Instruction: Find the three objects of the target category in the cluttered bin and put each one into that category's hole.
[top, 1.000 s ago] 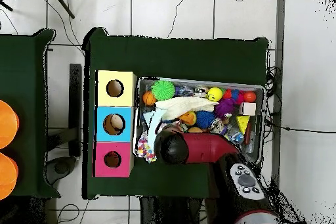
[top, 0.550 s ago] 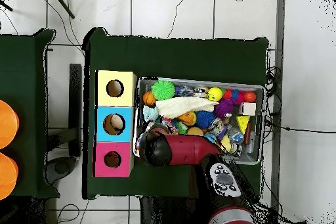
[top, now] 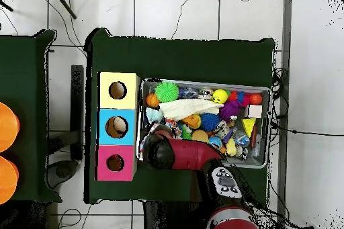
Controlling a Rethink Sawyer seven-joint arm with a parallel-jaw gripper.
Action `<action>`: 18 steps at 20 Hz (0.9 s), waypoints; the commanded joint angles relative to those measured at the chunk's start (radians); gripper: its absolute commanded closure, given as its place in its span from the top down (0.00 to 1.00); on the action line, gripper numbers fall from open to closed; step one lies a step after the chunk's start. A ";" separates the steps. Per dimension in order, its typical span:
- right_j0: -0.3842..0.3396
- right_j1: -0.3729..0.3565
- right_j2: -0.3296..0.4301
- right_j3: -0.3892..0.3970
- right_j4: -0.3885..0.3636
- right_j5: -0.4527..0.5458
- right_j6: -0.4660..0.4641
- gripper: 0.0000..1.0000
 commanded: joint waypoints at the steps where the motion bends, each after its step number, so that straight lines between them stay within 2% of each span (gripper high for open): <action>1: 0.002 0.073 0.007 0.030 0.069 -0.075 0.205 1.00; 5: -0.020 0.127 0.020 0.002 0.061 -0.110 0.183 1.00; 7: -0.074 0.222 0.062 -0.054 0.028 -0.159 0.147 1.00; 9: -0.103 0.285 0.088 -0.097 0.008 -0.196 0.128 1.00; 18: -0.088 0.347 0.099 -0.132 0.034 -0.264 0.135 1.00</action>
